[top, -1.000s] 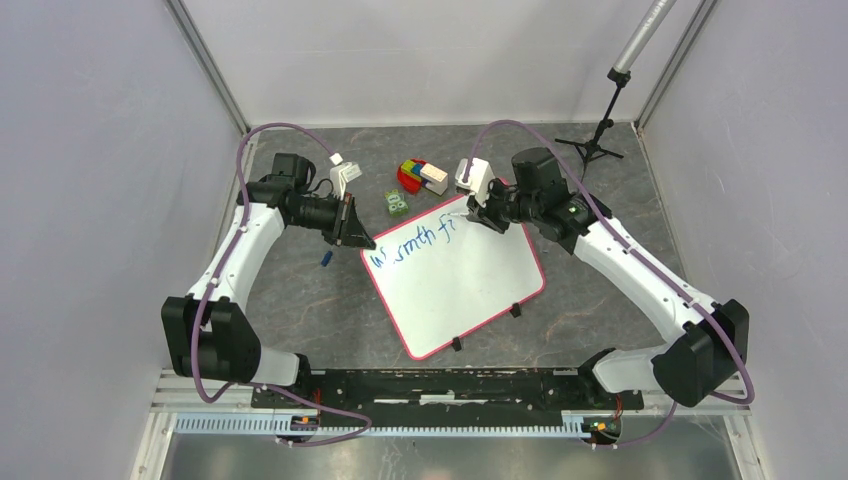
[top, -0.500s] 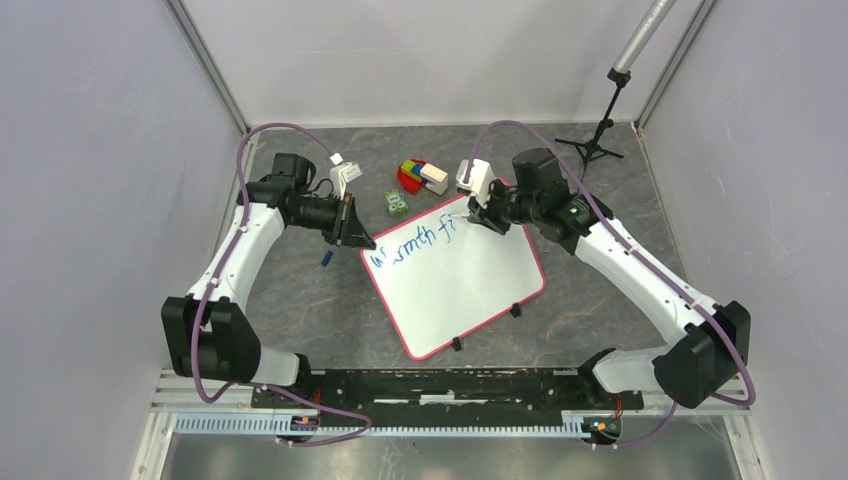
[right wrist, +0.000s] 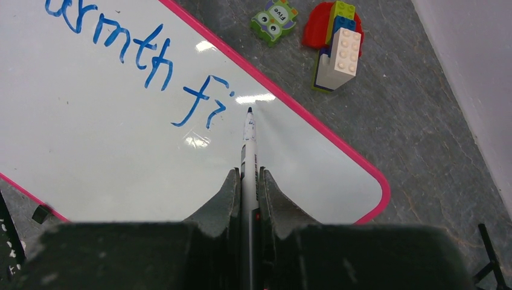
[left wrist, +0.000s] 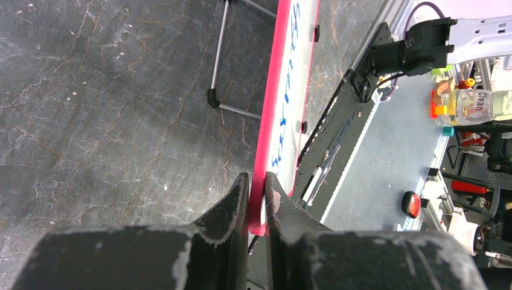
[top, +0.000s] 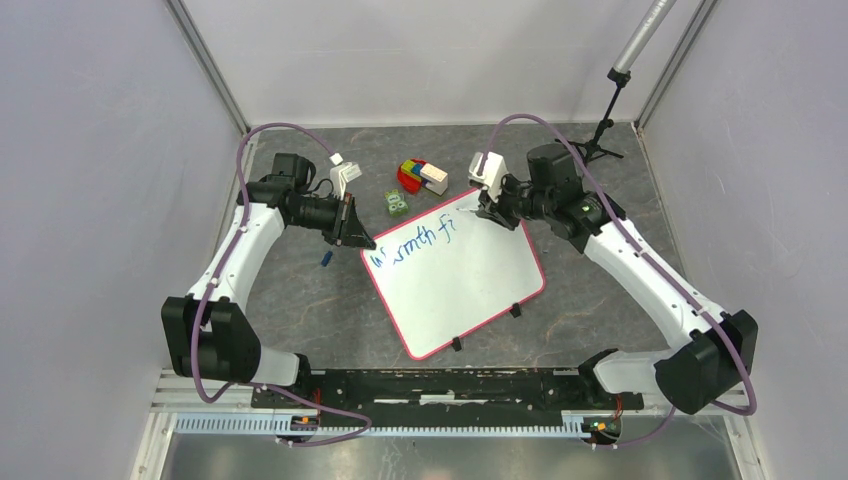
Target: Write a sentence on the whiteboard
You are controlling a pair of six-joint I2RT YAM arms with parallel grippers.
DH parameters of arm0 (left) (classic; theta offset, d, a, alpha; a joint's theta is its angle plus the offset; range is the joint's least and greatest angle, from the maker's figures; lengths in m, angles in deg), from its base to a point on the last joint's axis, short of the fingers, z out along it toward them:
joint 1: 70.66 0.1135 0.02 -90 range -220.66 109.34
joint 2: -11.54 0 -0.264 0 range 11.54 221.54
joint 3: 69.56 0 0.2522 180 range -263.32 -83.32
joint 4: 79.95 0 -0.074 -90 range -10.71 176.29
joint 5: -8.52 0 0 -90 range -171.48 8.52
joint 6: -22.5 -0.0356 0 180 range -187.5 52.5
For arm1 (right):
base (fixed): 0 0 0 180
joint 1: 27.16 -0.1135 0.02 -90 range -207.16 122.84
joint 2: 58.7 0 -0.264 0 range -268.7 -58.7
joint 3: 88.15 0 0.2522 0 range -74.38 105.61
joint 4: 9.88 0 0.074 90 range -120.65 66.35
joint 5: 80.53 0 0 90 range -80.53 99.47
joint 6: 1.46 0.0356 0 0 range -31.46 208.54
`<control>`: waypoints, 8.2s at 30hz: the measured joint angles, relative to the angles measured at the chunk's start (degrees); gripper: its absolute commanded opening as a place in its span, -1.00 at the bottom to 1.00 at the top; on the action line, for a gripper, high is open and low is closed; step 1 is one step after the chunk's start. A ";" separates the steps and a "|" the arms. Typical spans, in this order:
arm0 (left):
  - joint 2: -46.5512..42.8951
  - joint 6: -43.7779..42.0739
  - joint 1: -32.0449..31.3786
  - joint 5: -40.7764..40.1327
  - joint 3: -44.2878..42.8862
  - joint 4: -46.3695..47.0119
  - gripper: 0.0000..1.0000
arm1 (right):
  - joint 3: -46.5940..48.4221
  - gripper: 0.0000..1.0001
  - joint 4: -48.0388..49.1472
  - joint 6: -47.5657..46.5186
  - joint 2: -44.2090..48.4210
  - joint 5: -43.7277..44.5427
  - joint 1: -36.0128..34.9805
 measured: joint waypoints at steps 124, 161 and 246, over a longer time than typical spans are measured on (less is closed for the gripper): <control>-0.22 0.00 -0.04 -0.37 0.24 0.09 -0.95 | -3.04 -1.00 0.33 -1.60 0.04 1.38 0.04; -0.20 0.00 -0.20 -0.33 0.24 0.09 -0.95 | -2.93 -1.00 -6.82 -4.04 2.12 -4.24 0.59; -0.24 0.07 -0.33 -0.46 0.55 0.92 -0.95 | -14.60 -1.00 10.78 4.48 1.95 10.88 -31.58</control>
